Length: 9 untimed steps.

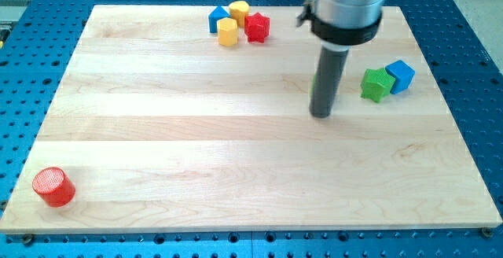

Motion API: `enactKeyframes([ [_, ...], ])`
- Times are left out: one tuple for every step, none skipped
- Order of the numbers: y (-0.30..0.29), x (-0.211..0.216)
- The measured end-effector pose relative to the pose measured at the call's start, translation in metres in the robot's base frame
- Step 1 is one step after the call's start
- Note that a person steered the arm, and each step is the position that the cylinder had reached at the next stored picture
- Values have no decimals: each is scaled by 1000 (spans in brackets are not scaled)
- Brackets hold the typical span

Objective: Slide the red circle below the green circle

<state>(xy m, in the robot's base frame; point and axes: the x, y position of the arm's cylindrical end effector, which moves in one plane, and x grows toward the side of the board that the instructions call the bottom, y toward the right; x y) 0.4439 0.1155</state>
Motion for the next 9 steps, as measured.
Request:
enactKeyframes([
  [-61, 9],
  [-28, -20],
  [21, -44],
  [-44, -41],
  [-127, -42],
  [-262, -10],
  [-351, 24],
  [-367, 92],
  [-414, 109],
])
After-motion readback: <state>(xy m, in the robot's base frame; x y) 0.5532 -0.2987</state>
